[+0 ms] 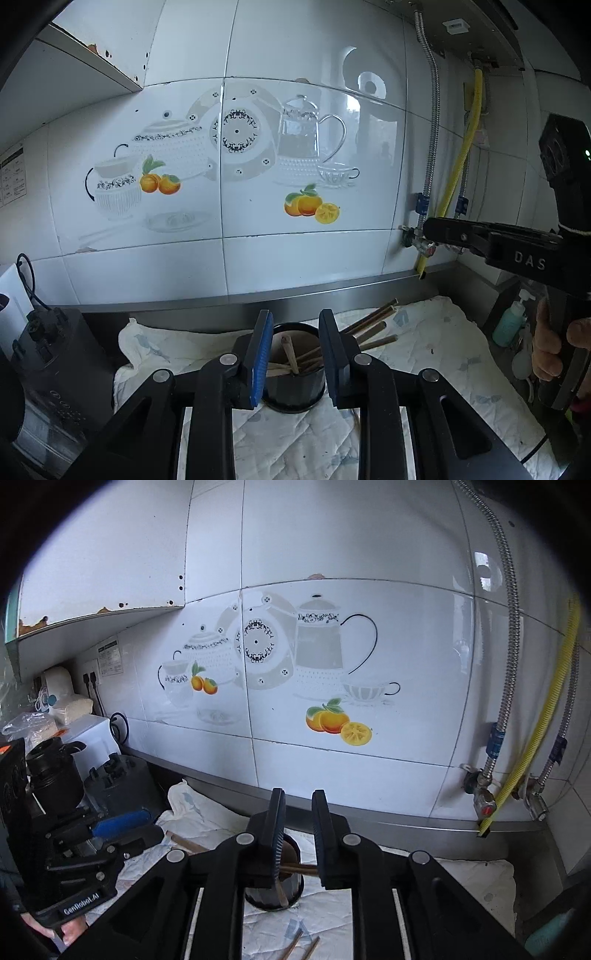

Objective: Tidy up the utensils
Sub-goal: 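Move both open tools back over the last two chopsticks, then close the left tool on a chopstick while the right tool grasps the other, then lift both chopsticks and carry them above the black cup, then lower both chopsticks into the black cup and open both tools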

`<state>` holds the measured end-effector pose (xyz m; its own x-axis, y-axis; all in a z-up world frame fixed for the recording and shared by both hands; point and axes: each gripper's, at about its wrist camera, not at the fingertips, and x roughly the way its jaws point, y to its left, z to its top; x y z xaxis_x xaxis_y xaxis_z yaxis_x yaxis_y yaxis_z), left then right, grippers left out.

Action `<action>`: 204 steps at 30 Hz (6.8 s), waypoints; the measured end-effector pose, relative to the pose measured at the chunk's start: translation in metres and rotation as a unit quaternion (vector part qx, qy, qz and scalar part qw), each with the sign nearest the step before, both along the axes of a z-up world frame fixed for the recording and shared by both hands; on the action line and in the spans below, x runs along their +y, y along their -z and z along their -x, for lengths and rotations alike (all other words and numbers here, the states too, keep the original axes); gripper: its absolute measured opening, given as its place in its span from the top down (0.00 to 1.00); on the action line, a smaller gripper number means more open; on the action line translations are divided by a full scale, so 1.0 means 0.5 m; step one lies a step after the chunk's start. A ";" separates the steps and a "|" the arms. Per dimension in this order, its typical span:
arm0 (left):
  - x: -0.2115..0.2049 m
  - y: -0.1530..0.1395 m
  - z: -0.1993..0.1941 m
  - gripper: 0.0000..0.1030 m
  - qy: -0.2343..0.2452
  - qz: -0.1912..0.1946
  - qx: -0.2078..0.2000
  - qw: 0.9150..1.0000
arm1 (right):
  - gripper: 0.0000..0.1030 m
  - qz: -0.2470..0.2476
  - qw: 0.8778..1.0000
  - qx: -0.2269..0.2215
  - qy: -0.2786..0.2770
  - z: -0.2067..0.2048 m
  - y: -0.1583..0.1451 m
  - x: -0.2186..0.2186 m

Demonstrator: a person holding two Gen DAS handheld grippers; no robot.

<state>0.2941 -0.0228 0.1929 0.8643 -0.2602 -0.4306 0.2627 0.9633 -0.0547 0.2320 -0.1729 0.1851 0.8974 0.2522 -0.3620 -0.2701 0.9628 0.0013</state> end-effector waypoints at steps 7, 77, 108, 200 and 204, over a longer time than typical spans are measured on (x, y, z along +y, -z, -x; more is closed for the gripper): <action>0.001 0.022 0.096 0.72 0.008 -0.024 0.008 1.000 | 0.77 -0.001 1.000 0.012 0.007 0.102 0.073 -0.021; -0.215 0.529 0.263 0.72 0.055 -0.004 0.192 0.980 | 0.90 -0.036 0.986 0.142 0.080 0.263 0.521 -0.045; -0.119 0.374 0.244 0.94 0.023 -0.031 0.119 0.992 | 0.90 0.000 0.995 0.064 0.079 0.274 0.384 -0.067; -0.005 -0.021 -0.117 0.92 -0.048 0.015 -0.032 0.998 | 0.88 0.009 1.000 0.016 -0.008 -0.121 0.012 0.043; 0.001 -0.026 -0.095 0.92 -0.050 0.016 -0.028 0.998 | 0.87 0.010 1.000 0.010 -0.008 -0.091 0.006 0.039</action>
